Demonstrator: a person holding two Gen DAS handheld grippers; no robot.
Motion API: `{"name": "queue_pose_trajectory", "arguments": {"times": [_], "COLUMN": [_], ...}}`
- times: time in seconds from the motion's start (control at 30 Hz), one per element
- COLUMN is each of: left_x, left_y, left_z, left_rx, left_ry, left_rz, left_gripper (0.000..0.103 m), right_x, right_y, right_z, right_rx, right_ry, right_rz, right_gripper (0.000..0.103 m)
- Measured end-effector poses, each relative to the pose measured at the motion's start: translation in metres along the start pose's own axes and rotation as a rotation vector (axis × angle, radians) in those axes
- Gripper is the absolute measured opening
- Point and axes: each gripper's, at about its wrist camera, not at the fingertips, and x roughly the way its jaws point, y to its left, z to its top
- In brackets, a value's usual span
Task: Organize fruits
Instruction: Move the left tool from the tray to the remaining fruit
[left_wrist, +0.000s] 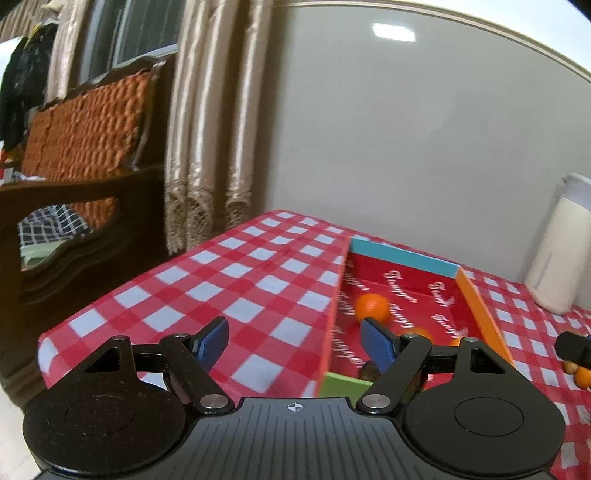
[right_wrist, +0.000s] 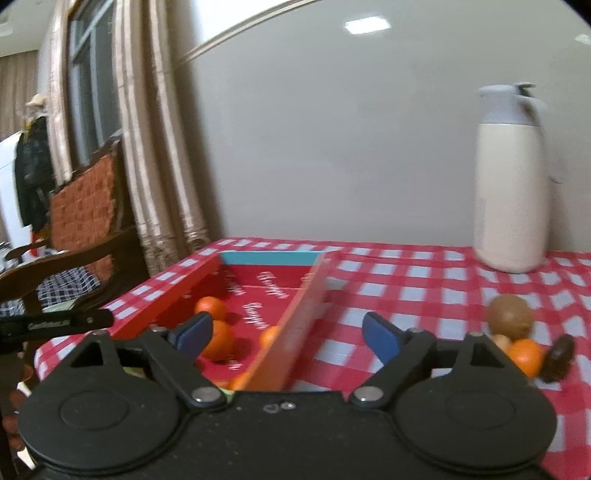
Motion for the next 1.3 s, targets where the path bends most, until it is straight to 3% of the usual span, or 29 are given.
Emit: {"name": "queue_pose_trajectory", "arguments": {"times": [0.47,0.9,1.3], "left_x": [-0.01,-0.019,-0.029], "left_y": [-0.085,-0.179,-0.264], "left_z": [-0.013,-0.039,-0.064], "left_rx": [0.139,0.302,0.462], "left_ry": [-0.008,0.029,0.028], "left_rz": [-0.177,-0.372,-0.516], "left_gripper": [0.078,0.078,0.078], "right_x": [-0.06,-0.109,-0.146], "right_y": [-0.094,-0.15,-0.18], "right_z": [-0.01,-0.025,-0.038], "right_rx": [0.154,0.243,0.338], "right_ry": [-0.034,-0.061,-0.083], "right_rz": [-0.317,-0.595,-0.61], "right_gripper": [0.096,0.103,0.103]}}
